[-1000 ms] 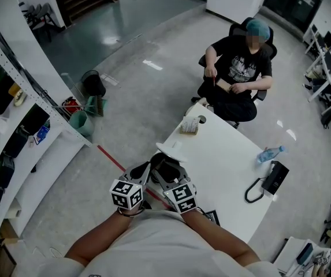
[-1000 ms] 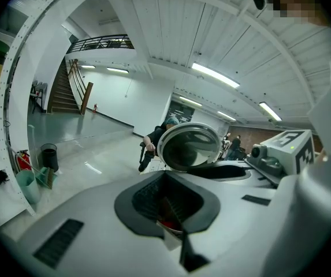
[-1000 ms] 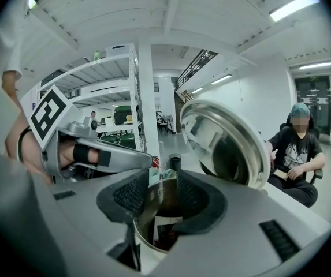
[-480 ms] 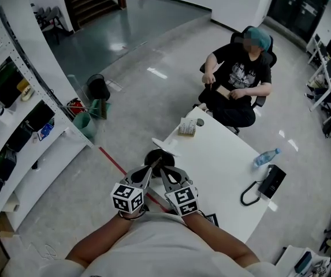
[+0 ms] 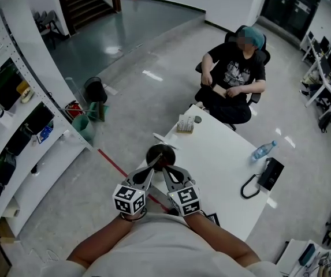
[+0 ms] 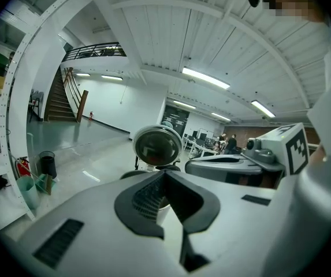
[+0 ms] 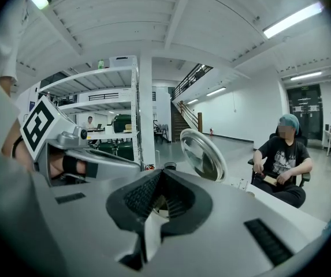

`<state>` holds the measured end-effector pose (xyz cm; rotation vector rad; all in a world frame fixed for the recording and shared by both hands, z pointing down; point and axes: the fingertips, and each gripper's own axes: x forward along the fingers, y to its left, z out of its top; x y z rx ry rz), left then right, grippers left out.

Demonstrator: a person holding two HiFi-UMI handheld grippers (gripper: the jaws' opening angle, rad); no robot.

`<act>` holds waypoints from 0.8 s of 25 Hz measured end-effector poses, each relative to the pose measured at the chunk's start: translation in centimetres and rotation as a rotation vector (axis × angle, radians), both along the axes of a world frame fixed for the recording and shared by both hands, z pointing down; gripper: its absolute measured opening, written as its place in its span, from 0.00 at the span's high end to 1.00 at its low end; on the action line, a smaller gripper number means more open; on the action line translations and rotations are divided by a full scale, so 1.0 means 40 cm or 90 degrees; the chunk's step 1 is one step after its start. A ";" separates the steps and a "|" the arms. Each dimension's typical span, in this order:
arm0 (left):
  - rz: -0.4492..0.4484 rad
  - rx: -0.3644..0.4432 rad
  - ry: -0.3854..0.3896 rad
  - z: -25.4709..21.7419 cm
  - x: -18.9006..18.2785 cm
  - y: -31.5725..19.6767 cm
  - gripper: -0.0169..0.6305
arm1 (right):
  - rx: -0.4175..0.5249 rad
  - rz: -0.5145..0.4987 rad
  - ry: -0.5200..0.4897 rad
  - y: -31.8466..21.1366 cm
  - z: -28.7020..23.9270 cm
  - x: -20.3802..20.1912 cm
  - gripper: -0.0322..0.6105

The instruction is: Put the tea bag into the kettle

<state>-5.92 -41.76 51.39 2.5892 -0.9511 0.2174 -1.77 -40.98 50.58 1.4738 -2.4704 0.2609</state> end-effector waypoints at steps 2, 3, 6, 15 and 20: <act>0.012 0.004 0.002 -0.004 -0.017 0.008 0.96 | 0.004 0.013 0.002 0.009 -0.005 -0.017 0.93; 0.019 0.007 0.002 -0.006 -0.028 0.011 0.96 | 0.004 0.020 0.003 0.016 -0.004 -0.028 0.93; 0.047 0.013 0.000 -0.012 -0.059 0.026 0.96 | 0.000 0.052 -0.003 0.034 -0.002 -0.052 0.93; 0.127 0.034 -0.001 -0.024 -0.192 0.092 0.96 | 0.019 0.175 -0.031 0.104 -0.029 -0.133 0.93; 0.177 0.036 0.006 -0.020 -0.253 0.149 0.96 | 0.039 0.222 -0.054 0.181 -0.038 -0.206 0.93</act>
